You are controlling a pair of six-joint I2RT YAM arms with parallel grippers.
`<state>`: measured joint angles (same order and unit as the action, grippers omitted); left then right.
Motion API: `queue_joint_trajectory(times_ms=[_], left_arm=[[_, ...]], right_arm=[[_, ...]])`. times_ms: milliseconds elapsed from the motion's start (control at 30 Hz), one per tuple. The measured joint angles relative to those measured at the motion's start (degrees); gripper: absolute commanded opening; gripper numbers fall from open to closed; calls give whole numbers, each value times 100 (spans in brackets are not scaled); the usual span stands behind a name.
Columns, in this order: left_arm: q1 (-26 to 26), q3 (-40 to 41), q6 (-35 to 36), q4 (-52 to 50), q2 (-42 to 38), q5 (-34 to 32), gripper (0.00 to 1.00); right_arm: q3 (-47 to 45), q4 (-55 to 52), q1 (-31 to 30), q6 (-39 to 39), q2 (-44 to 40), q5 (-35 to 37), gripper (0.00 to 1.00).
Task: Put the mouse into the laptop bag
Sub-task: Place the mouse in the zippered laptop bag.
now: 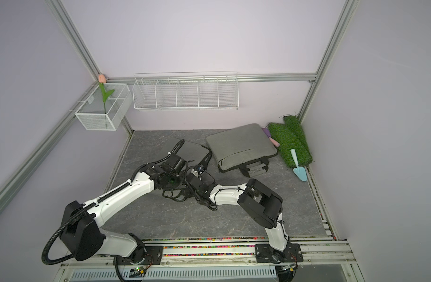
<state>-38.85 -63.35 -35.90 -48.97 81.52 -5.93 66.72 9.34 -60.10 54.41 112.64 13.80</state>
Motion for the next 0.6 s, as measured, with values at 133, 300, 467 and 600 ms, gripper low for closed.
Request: queue_joint_trajectory(times_ms=[133, 300, 467, 600], left_arm=[[35, 98, -4, 59, -33, -2, 0], [59, 155, -11, 96, -35, 68, 0], [55, 155, -35, 264, -42, 199, 0], [55, 170, -48, 361, -70, 264, 0]], right_arm=[[0, -31, 35, 17, 59, -90, 81], [-203, 232, 61, 39, 57, -173, 82], [-603, 273, 83, -72, -356, -186, 82], [-1005, 133, 162, -227, -1078, -87, 84]])
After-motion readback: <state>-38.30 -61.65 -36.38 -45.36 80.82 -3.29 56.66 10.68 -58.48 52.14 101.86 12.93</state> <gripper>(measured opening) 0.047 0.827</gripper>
